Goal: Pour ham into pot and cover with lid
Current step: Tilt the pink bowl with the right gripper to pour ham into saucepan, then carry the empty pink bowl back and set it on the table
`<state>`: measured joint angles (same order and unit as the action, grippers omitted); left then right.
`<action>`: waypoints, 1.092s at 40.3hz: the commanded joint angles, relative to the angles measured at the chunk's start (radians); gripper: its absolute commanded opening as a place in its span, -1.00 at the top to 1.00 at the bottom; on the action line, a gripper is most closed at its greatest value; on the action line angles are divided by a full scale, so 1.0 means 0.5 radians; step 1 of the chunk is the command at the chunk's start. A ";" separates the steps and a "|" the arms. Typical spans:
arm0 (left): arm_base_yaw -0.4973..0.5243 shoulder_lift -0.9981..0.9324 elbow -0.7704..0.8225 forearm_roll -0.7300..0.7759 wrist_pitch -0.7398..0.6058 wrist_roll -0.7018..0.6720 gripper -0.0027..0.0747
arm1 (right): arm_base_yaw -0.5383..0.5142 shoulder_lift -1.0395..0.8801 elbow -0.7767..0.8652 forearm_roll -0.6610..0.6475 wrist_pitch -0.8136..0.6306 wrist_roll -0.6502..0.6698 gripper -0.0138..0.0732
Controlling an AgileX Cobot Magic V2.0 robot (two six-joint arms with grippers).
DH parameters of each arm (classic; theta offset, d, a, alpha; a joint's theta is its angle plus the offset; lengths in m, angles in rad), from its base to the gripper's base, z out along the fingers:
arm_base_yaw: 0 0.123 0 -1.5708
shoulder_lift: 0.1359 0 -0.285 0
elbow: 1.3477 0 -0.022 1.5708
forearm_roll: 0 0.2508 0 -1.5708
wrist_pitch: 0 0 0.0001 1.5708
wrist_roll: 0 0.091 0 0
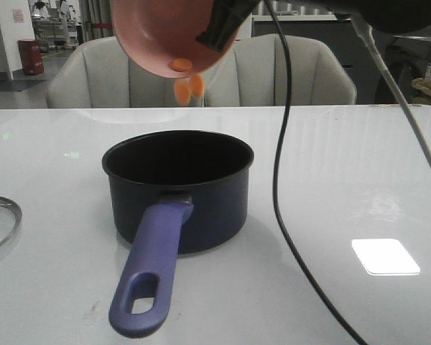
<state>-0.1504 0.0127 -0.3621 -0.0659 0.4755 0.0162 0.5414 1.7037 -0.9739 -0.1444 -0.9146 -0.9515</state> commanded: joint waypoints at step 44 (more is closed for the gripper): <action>-0.009 0.026 -0.053 -0.008 -0.168 -0.005 -0.45 | -0.325 -0.643 -0.036 0.465 1.184 1.319 0.35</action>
<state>-0.1504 0.0127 -0.3621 -0.0659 0.4755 0.0162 0.4243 1.4617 -0.9635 0.0838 -0.3752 -0.3575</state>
